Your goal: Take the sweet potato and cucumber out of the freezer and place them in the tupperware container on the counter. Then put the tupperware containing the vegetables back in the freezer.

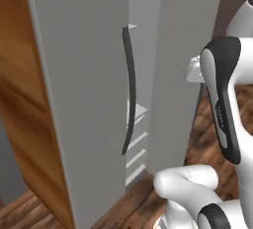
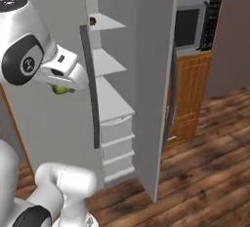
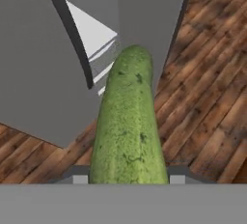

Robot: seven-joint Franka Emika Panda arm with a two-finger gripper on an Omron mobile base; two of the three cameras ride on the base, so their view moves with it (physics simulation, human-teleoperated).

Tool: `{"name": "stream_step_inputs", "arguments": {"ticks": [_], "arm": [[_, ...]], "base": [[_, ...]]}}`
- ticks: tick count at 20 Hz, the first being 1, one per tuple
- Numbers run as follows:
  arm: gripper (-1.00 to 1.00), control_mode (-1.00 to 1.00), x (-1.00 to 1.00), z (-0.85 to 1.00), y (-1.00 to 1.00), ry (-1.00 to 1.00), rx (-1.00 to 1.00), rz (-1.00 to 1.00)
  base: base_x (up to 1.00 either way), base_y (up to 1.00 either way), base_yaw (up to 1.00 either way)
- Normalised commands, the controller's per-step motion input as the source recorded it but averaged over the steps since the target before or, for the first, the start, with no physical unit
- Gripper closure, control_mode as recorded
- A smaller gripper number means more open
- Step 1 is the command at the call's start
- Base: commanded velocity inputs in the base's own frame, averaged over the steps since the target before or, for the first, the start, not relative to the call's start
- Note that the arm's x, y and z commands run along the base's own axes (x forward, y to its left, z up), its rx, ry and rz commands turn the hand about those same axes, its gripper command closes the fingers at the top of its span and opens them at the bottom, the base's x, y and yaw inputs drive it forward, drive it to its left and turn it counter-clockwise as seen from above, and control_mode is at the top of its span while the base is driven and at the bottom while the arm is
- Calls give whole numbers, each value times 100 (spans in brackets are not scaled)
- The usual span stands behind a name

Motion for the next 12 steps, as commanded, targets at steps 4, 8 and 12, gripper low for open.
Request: {"name": "stream_step_inputs", "arguments": {"ticks": [4,8,12], "arm": [[100,100,0,0,0,0,0,0],[100,100,0,0,0,0,0,0],[100,100,0,0,0,0,0,0]], "base": [[-99,54,-67],[-100,49,-60],[-100,28,-52]]}}
